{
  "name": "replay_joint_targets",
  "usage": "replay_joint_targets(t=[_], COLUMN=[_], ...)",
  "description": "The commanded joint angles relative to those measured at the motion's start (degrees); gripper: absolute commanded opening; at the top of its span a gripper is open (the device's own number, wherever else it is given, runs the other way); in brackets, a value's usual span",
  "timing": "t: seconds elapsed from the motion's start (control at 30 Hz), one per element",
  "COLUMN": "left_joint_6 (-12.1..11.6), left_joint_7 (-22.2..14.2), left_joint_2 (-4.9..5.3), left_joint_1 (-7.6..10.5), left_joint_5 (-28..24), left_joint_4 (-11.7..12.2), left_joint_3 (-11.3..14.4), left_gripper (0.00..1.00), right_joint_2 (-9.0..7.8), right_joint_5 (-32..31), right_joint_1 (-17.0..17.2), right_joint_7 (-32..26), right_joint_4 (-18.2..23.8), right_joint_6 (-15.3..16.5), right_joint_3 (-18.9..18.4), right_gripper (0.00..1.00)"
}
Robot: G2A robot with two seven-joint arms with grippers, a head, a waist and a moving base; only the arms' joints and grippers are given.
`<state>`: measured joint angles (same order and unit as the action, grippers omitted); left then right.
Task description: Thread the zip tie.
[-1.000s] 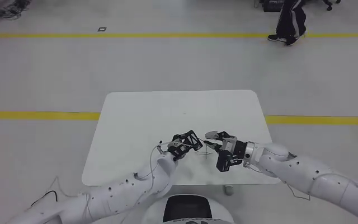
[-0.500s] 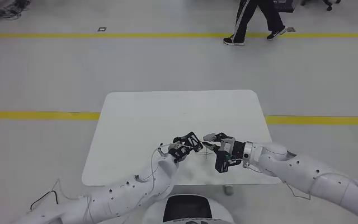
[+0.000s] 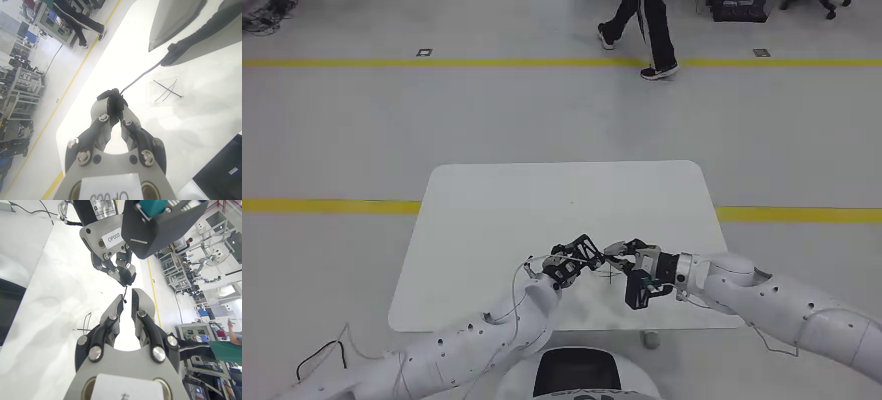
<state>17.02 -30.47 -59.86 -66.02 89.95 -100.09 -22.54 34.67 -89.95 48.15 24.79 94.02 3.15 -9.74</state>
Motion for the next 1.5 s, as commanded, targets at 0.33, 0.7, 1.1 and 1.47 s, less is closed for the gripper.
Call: replay_joint_targets(t=[0.33,0.7,1.1,1.47], left_joint_6=[-0.5,-0.5,-0.5,1.7], left_joint_7=[0.2,0.2,0.2,2.7], left_joint_2=[-0.32,-0.46,-0.54,-0.41], left_joint_1=[-0.42,-0.49,-0.54,-0.11], left_joint_5=[0.0,0.0,0.0,0.0], left_joint_4=[0.2,0.3,0.3,0.5], left_joint_3=[-0.7,-0.8,-0.8,-0.5], left_gripper=[0.00,0.00,0.00,1.00], right_joint_2=[0.05,0.11,0.03,0.21], right_joint_5=[0.0,0.0,0.0,0.0], right_joint_1=[0.1,0.2,0.3,1.5], right_joint_7=[-1.0,-1.4,-1.6,2.2], right_joint_4=[0.2,0.1,0.2,-1.4], right_joint_6=[0.8,0.9,0.9,0.1], right_joint_3=[0.0,0.0,0.0,0.0], right_gripper=[0.16,0.12,0.00,0.00])
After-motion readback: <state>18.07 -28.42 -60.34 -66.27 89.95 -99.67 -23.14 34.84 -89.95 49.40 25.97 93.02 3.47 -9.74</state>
